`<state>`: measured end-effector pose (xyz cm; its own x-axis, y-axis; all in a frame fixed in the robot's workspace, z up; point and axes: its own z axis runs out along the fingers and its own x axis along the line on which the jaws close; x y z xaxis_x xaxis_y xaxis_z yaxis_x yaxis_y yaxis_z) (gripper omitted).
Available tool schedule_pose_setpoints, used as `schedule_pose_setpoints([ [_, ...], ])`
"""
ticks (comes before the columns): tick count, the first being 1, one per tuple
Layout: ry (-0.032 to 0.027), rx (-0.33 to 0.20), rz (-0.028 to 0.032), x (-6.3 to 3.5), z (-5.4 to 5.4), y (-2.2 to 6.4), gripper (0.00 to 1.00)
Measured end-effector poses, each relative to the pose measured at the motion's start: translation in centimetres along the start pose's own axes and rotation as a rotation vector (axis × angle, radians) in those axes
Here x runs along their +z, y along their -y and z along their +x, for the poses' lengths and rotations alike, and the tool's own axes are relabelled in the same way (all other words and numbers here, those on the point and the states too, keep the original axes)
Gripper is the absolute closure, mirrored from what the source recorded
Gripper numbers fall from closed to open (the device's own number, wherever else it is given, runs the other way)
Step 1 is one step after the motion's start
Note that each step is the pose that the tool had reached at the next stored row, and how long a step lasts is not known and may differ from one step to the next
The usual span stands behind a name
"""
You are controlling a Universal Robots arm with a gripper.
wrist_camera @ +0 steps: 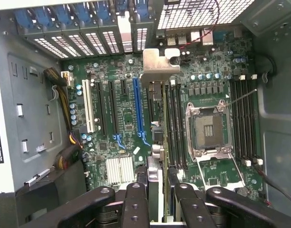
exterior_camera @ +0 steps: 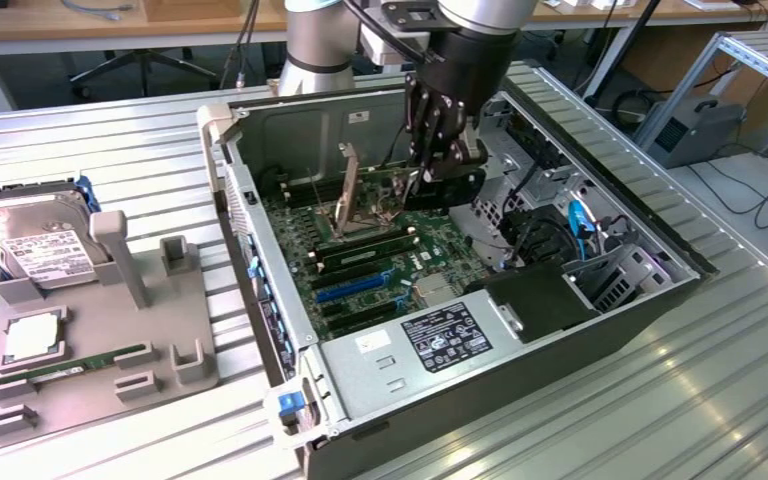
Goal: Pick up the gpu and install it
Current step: 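Insert the gpu into the slot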
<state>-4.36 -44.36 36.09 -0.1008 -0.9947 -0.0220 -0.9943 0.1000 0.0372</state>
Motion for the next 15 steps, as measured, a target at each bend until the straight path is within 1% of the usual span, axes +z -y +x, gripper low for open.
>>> schedule_pose_setpoints([
  [3, 0.0001, 0.0, 0.0001, 0.19, 0.35, -0.12, 0.73],
  [15, 0.0001, 0.0, 0.0001, 0.32, 0.54, -0.13, 0.73],
])
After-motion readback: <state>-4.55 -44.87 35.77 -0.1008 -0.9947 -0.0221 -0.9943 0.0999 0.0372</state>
